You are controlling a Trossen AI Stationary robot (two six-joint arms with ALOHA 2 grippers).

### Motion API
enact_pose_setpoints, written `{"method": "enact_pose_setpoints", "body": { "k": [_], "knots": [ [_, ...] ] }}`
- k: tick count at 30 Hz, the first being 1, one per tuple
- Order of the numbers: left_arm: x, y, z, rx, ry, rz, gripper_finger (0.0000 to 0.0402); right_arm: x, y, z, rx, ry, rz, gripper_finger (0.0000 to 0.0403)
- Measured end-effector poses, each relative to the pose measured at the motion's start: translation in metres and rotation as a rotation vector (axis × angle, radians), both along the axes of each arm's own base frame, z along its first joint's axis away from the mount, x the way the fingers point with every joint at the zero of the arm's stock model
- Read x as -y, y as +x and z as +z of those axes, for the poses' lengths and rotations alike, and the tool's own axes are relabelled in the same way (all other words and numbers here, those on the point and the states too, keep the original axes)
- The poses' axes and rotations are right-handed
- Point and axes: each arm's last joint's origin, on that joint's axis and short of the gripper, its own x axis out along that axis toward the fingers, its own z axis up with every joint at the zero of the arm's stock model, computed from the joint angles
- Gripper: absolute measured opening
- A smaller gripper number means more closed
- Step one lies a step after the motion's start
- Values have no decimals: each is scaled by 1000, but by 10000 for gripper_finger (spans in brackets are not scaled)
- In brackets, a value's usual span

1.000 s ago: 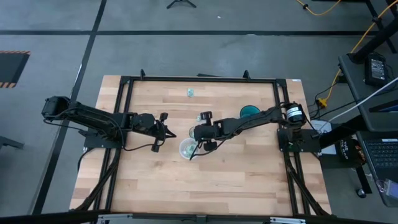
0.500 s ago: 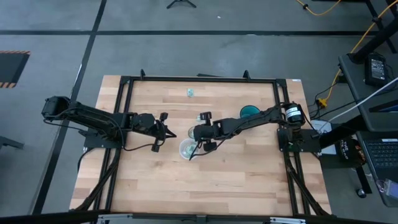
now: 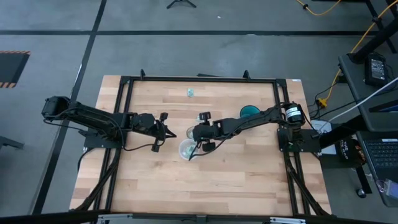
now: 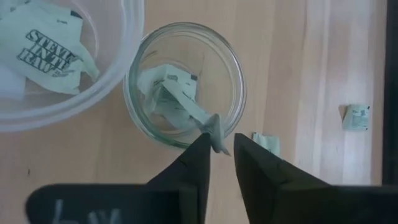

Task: Pick and place items into bin
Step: Put the transparent stevia packet into the transparent glass bin, then put the transparent stevia packet into the transparent bin

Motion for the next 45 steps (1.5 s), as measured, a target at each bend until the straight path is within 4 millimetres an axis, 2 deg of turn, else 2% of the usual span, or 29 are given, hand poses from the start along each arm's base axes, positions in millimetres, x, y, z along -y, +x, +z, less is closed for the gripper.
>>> {"method": "enact_pose_setpoints", "body": {
  "k": [12,18,34,40,45],
  "knots": [
    [0,0,0,0,0,0,6,-1,4,4,54,21,11,131],
    [0,0,0,0,0,0,6,-1,7,11,78,25,16,135],
    [0,0,0,1,0,1,6,-3,12,15,140,67,42,135],
    [0,0,0,0,0,0,7,-1,7,31,155,47,54,132],
    [0,0,0,4,-18,10,8,1,-7,55,214,49,51,105]
  ]
}}
